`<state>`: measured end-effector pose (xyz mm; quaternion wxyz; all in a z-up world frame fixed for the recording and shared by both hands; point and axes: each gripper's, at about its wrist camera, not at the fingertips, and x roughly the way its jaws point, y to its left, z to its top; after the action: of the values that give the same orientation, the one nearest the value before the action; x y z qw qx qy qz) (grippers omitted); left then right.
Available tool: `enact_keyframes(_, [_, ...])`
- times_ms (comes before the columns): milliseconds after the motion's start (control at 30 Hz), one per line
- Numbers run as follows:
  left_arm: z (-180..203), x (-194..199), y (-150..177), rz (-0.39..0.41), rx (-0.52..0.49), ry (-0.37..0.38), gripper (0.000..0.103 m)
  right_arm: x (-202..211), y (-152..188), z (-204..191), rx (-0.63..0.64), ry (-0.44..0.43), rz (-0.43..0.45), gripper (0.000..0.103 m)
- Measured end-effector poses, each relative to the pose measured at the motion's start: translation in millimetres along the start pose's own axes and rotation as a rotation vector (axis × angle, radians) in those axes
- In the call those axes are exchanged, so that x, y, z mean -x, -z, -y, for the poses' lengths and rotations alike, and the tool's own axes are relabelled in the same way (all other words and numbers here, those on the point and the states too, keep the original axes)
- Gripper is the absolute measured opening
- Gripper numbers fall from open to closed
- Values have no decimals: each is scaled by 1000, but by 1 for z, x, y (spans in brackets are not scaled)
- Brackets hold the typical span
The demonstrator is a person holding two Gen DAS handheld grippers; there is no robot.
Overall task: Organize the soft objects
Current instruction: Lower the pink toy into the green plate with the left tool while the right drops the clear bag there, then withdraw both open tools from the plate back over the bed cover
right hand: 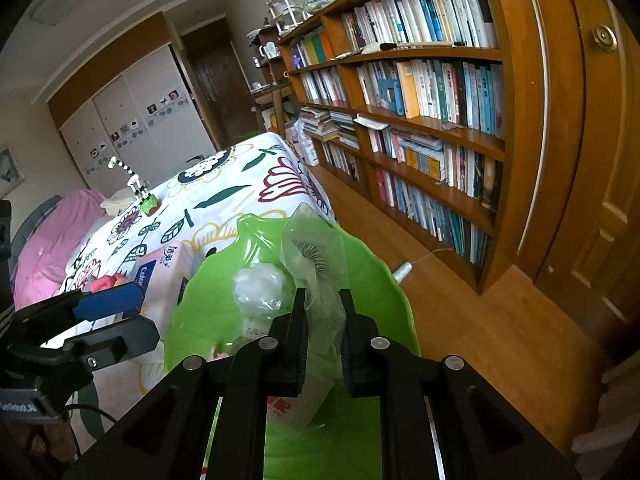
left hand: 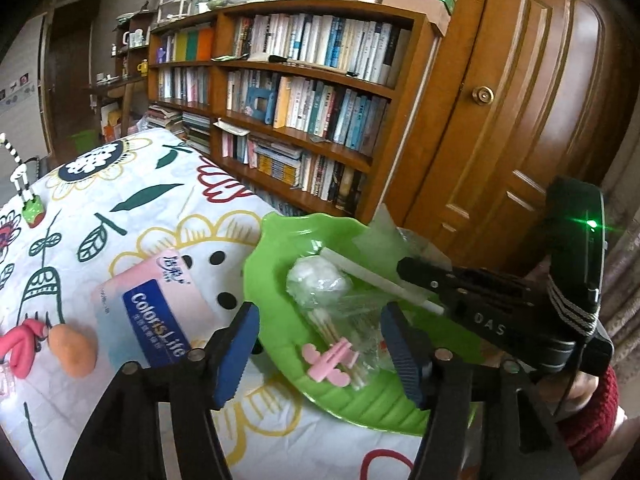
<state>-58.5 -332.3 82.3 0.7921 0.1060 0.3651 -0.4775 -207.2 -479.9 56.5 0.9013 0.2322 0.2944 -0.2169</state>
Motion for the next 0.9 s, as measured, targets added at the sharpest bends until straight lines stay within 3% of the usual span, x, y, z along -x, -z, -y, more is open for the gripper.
enact_keyframes(67, [-4,2,-1,6,8,-15,72,0,-1,-3,13,1,2,18])
enact_keyframes(133, [-7,4,-1,12,10,-29,74,0,0,-6,28,8,2,31])
enact_keyframes(200, [-9,7,-1,19,10,-45,78,1,0,-9,39,7,7,52])
enact_keyframes(533, [-29,26,-2,58,46,-93,80,17,-3,-17,38,-36,74,52])
enact_keyframes(767, [-55,46,0,93,92,-152,84,9,2,-29,61,-80,45,52])
enact_keyframes(900, [-72,56,2,110,125,-189,86,-9,7,-26,38,-107,-40,52])
